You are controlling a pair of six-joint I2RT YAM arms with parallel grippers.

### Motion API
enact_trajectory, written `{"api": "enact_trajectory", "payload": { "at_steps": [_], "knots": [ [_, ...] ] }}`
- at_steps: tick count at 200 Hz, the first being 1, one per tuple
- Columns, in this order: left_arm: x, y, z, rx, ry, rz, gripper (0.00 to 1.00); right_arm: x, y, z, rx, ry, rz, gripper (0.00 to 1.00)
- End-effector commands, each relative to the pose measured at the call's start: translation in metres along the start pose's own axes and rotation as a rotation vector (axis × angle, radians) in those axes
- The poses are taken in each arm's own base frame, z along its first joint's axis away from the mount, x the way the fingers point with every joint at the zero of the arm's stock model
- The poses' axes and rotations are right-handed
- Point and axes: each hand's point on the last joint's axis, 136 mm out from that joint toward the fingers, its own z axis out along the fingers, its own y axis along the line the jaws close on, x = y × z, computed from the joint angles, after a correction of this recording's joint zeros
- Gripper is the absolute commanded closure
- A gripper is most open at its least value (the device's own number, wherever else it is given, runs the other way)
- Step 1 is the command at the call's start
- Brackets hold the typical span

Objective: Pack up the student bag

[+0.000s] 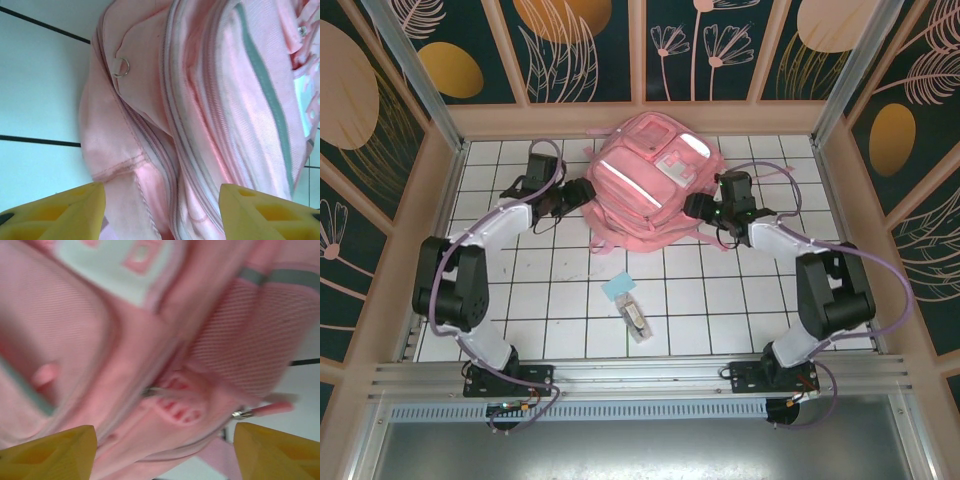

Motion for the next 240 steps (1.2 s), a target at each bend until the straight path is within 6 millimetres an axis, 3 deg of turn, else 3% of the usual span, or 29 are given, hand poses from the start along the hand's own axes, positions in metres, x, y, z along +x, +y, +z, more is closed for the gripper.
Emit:
{"api": "enact_trajectory", "payload": {
  "at_steps": [1, 39, 65, 98, 132, 186, 240],
  "knots": [
    [0.019, -0.015, -0.016, -0.026, 0.004, 0.046, 0.38, -0.02, -0.016, 0.018, 0.064, -0.071, 0.092, 0.33],
    [0.065, -0.067, -0.001, 0.029, 0.072, 0.057, 0.38, -0.018, 0.003, 0.051, -0.069, -0.041, 0.18, 0.51],
    [0.087, -0.086, 0.016, 0.009, 0.1, 0.09, 0.38, -0.004, 0.026, 0.061, -0.142, -0.011, 0.21, 0.58],
    [0.096, -0.066, 0.047, -0.146, 0.118, 0.142, 0.38, 0.026, 0.061, 0.067, -0.226, 0.053, 0.213, 0.62],
    [0.098, -0.05, 0.062, -0.233, 0.137, 0.169, 0.39, 0.044, 0.077, 0.072, -0.263, 0.089, 0.206, 0.62],
    [0.086, -0.024, 0.053, -0.4, 0.095, 0.242, 0.43, 0.045, 0.079, 0.074, -0.263, 0.095, 0.207, 0.62],
    [0.065, -0.023, 0.048, -0.427, -0.019, 0.23, 0.37, 0.05, 0.083, 0.075, -0.275, 0.107, 0.183, 0.62]
  ]
}}
